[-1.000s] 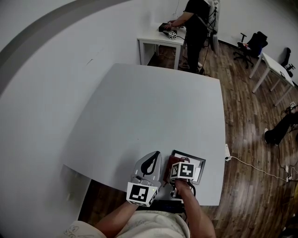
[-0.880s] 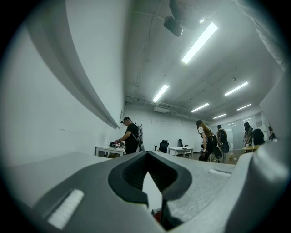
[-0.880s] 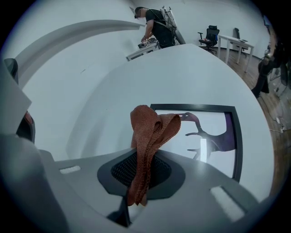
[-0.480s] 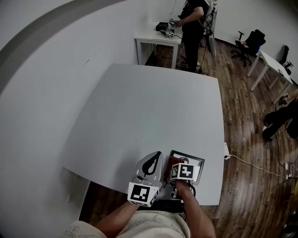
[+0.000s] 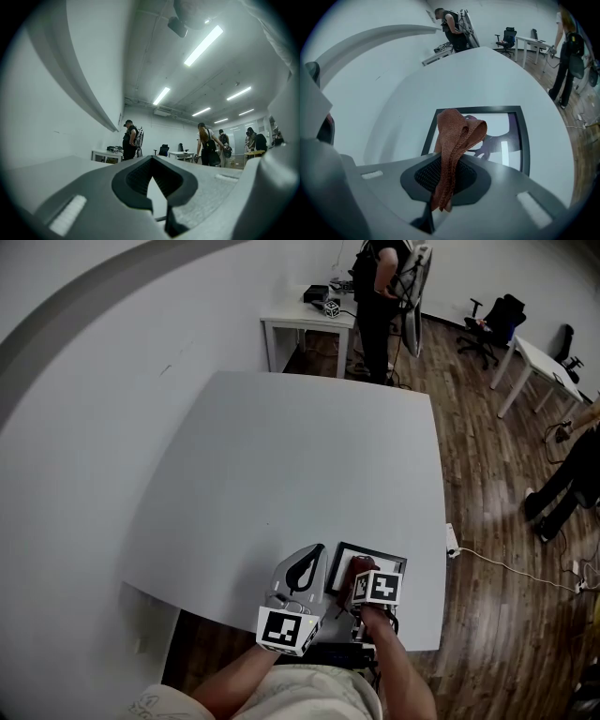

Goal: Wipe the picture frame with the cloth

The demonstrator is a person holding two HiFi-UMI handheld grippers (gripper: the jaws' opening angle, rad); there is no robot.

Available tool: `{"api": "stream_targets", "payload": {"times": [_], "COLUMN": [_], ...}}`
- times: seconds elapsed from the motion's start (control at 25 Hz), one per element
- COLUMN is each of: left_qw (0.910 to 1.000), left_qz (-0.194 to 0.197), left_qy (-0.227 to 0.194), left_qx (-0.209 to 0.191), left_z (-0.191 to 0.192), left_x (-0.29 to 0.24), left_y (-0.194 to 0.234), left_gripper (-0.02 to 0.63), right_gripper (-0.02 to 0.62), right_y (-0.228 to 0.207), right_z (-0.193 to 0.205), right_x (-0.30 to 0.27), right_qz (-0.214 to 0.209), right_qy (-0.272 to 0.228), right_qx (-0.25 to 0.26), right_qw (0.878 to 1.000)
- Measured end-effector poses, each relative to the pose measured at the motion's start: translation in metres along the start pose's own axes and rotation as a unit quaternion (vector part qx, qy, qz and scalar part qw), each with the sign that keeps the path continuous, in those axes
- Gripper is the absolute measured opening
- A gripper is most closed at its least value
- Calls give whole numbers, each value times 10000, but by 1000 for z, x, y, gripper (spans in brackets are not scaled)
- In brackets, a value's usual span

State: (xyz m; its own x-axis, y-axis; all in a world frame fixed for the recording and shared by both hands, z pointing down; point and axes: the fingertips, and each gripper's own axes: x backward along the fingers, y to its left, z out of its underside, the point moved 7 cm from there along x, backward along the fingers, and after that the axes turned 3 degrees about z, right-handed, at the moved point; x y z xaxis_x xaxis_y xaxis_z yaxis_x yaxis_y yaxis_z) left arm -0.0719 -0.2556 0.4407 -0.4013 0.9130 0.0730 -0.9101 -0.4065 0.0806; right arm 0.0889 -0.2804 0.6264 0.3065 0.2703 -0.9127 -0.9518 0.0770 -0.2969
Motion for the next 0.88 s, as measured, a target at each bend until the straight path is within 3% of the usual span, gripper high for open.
{"api": "stream_targets", "payload": {"times": [0.88], "left_qw": [9997], "left_qz": [225], "left_qy": [36], "left_qx": [6], "left_z": [3], "left_x": [-10], "left_y": [-23], "left_gripper": [1], "right_gripper": [60], "right_y": [-89], "right_z": [20], "right_x": [36], "right_qz": [483], "right_qy": [-223], "right_qx": [-616], "right_qw": [9967]}}
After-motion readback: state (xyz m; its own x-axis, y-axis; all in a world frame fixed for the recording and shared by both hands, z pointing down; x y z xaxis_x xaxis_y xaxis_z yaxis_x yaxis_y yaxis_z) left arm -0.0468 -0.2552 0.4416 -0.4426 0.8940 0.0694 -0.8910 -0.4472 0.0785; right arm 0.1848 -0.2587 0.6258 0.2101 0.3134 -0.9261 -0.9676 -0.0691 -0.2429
